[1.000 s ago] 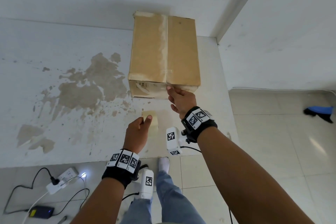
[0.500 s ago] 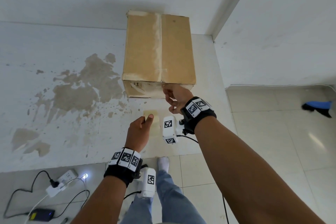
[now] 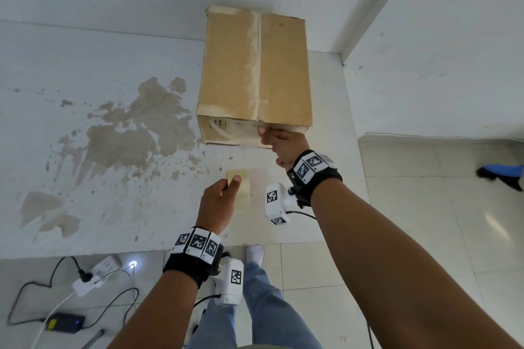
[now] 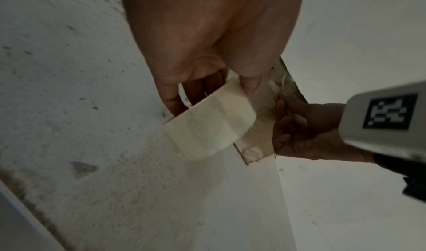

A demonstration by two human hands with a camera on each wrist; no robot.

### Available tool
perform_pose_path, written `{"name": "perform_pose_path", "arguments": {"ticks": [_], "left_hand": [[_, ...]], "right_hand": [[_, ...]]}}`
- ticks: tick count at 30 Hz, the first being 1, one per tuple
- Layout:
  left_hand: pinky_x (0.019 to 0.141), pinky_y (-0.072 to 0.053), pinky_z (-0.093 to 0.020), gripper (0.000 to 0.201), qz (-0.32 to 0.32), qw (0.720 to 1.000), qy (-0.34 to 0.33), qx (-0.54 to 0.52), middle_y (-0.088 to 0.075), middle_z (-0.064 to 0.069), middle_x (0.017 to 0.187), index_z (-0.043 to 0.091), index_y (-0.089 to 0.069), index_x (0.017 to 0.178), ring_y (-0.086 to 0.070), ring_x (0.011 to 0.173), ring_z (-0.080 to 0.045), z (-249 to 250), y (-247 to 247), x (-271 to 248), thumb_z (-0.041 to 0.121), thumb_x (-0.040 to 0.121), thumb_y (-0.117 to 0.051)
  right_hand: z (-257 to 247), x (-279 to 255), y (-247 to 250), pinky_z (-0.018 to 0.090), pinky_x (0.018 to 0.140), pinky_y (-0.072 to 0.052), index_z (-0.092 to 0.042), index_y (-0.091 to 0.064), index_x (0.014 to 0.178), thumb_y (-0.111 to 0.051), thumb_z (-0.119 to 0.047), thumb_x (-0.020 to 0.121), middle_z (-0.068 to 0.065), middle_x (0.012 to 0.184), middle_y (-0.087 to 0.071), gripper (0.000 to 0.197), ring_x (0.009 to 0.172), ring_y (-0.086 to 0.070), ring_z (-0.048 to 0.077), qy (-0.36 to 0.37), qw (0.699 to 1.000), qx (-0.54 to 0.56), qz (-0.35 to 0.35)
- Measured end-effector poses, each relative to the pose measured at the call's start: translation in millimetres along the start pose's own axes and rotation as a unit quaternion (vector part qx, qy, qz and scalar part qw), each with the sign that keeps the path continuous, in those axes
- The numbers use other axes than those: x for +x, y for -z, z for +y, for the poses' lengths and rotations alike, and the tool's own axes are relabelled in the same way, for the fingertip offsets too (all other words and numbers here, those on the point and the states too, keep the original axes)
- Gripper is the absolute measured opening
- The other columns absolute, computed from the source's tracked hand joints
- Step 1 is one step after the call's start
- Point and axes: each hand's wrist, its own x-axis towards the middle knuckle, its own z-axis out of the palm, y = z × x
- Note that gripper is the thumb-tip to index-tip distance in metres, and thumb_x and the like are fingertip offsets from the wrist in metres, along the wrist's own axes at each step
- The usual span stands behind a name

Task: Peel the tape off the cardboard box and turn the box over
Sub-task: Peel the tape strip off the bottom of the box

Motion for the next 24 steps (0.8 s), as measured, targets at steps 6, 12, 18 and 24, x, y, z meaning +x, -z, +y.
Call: {"name": "perform_pose_path", "arguments": {"ticks": [6,12,18,24], "left_hand": [[0.054,-0.027,-0.03,0.053,-0.002,1.0,0.01,-0.015,-0.029,-0.001,0.057,0.014,-0.026,0.06,-0.028,0.055,-0.017,3,0,2,0.039,0.098,-0.052],[0.054,-0.027,-0.03,0.051,0.003,0.999,0.016,-0.029,-0.031,-0.006,0.06,0.012,-0.029,0.062,-0.03,0.056,-0.017,-1,4,5,0.039,0.097,-0.053],[0.056,-0.032,-0.03,0.05,0.012,0.999,0.004,-0.039,-0.041,-0.012,0.063,0.006,-0.036,0.064,-0.038,0.059,-0.019,0,4,10,0.04,0.097,-0.052],[0.055,-0.031,-0.03,0.05,0.013,0.999,-0.012,-0.027,-0.04,-0.009,0.061,0.009,-0.035,0.062,-0.037,0.058,-0.019,3,5,12,0.04,0.097,-0.052]], "right_hand": [[21,3,-6,0.025,0.068,-0.052,-0.023,-0.074,0.065,-0.075,-0.046,0.084,-0.012,0.064,-0.069,0.03,0.057,-0.059,0.006,0.107,0.984,-0.09,0.108],[27,-10,-6,0.023,0.069,-0.053,-0.021,-0.073,0.064,-0.072,-0.049,0.086,-0.01,0.063,-0.07,0.035,0.063,-0.064,0.005,0.125,0.973,-0.195,0.02],[1,-35,1,0.018,0.063,-0.045,-0.015,-0.069,0.073,-0.066,-0.036,0.095,-0.009,0.066,-0.066,0.031,0.062,-0.057,0.005,0.333,0.934,-0.126,0.013],[-20,-11,15,0.03,0.079,-0.052,-0.018,-0.071,0.093,-0.075,-0.034,0.087,-0.009,0.091,-0.065,0.018,0.092,-0.056,0.014,0.447,0.858,-0.25,0.036]]}}
